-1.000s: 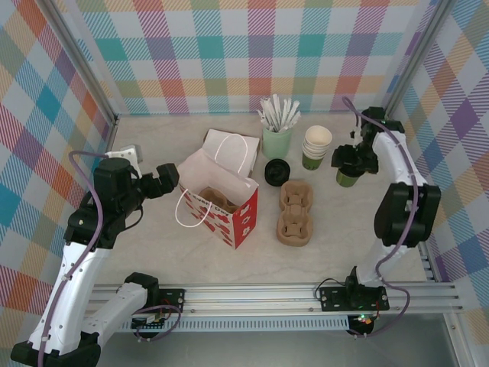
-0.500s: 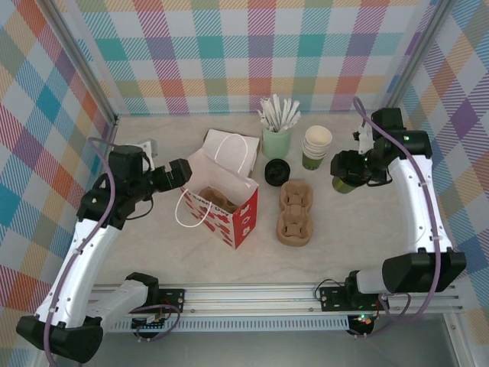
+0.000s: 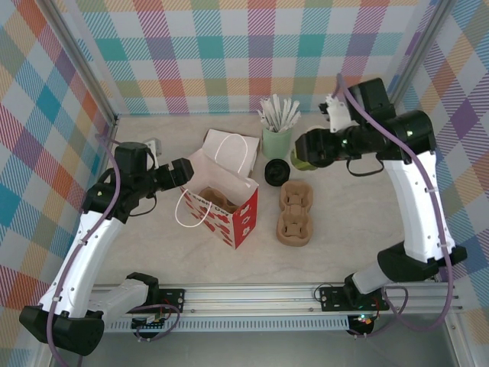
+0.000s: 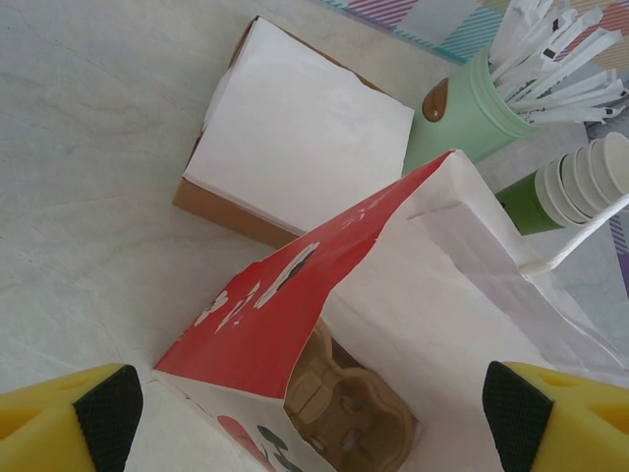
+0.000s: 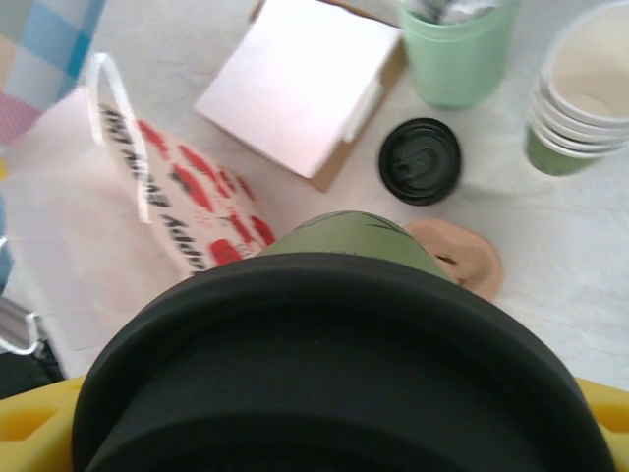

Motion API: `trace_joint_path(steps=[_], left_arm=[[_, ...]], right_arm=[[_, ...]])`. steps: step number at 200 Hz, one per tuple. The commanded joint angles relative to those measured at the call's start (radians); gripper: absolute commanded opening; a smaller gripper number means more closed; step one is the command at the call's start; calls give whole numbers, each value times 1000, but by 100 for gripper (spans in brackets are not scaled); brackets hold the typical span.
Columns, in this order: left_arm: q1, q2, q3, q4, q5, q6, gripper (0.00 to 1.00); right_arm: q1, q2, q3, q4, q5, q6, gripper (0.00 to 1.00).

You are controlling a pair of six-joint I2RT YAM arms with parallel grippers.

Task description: Pack the takeout coffee

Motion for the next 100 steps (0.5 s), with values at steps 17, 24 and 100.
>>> trace_joint_path(steps=[17,24,100], left_arm=[[12,3,-19,6,-14,-11,87],[12,3,-22,7,-13,-11,85],[12,15,-50,48,72,-24,66]], right_arm=[[183,140,212,-69,19,60,83],[216,166,245,-73,22,61,83],[398,338,355,-38,3,68,83]])
